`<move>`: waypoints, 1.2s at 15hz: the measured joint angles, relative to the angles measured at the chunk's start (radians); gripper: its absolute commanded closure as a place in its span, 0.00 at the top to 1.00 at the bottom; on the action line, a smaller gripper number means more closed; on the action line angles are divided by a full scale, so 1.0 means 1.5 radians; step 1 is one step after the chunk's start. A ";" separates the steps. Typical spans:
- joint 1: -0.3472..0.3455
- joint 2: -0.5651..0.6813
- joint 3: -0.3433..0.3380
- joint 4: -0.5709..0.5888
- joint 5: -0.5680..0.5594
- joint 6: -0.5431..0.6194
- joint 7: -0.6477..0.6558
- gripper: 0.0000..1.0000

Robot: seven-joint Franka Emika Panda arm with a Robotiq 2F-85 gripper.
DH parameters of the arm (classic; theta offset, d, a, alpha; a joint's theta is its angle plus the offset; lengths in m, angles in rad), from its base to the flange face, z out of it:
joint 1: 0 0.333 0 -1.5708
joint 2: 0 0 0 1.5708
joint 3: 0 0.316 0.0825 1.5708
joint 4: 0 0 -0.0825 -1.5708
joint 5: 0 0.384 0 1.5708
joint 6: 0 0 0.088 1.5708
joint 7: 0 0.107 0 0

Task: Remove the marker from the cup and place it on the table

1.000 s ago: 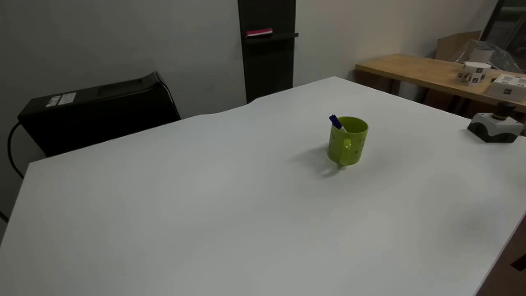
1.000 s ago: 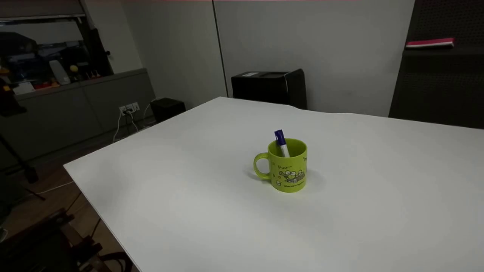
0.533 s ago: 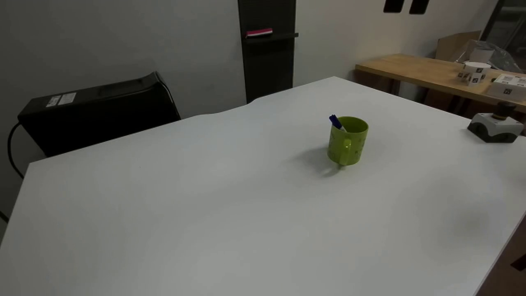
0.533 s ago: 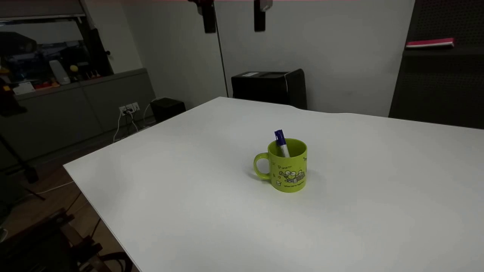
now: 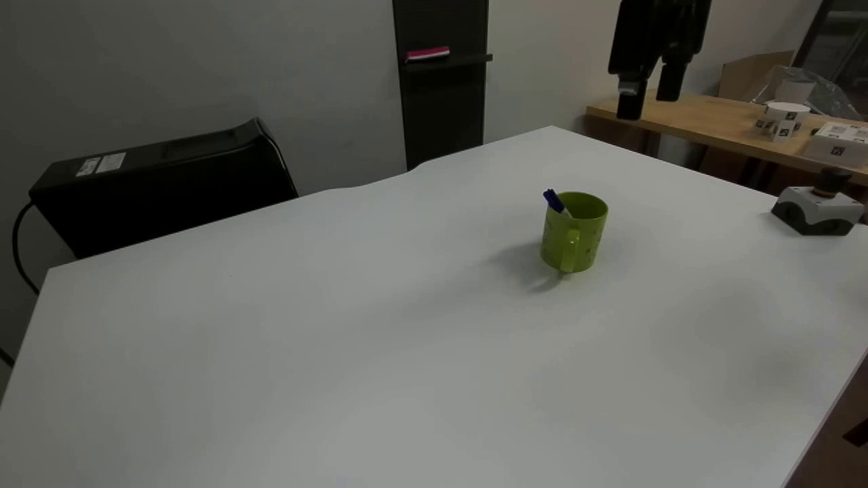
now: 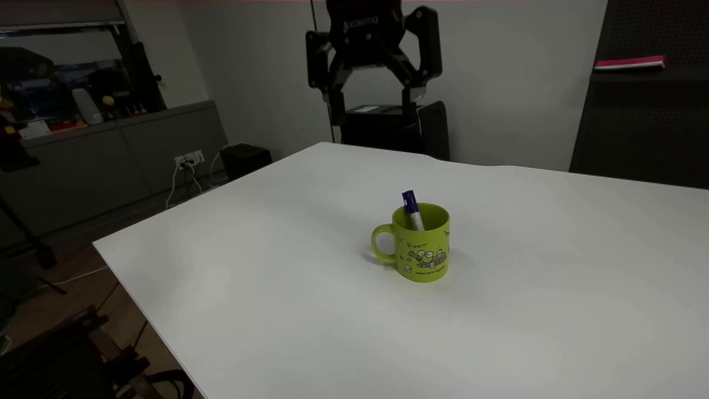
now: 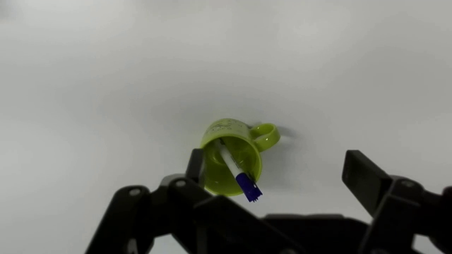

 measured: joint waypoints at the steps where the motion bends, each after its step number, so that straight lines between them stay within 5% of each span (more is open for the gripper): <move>1: -0.001 0.003 0.000 0.001 -0.001 0.000 0.000 1.00; 11: -0.001 0.012 0.002 0.002 -0.001 -0.001 -0.001 1.00; 18: -0.001 0.132 0.008 0.017 -0.001 0.016 0.000 1.00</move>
